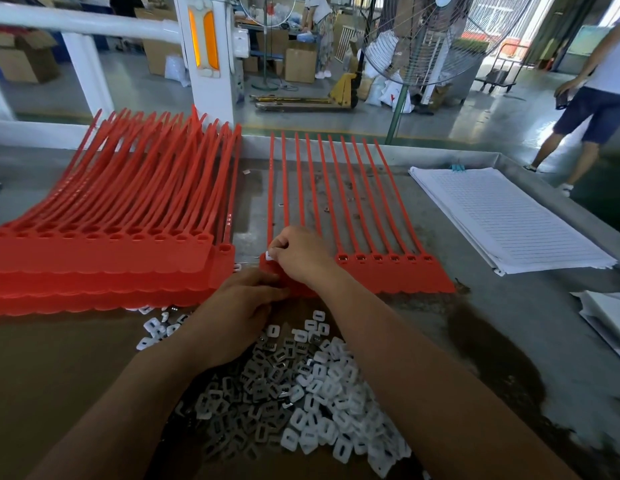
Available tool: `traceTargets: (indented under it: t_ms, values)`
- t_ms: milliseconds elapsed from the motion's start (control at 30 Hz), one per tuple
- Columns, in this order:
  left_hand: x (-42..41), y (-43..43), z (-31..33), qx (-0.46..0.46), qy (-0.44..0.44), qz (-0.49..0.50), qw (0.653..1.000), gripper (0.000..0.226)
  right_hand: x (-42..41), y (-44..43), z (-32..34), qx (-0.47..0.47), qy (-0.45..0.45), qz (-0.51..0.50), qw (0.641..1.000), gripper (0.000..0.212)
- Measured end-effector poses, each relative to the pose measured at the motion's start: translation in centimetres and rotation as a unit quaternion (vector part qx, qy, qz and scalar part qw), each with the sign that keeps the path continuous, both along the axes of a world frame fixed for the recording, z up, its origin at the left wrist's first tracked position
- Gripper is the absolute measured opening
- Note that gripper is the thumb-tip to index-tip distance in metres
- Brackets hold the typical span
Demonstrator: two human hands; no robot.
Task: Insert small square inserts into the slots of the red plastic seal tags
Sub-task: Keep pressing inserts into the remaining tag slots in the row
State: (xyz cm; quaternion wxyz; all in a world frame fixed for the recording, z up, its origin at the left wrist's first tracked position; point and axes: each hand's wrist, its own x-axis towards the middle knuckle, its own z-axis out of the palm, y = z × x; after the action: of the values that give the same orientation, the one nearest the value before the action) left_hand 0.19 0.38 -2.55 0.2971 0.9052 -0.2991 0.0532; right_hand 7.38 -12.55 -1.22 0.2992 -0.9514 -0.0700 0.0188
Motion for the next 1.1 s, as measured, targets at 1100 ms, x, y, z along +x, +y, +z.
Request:
traceTargets:
  t_ms: [1100]
  values:
    - [0.2,0.2,-0.2,0.015,0.000,0.016,1.000,0.039,0.2,-0.7,1.8,0.081,0.062,0.001,0.995,0.017]
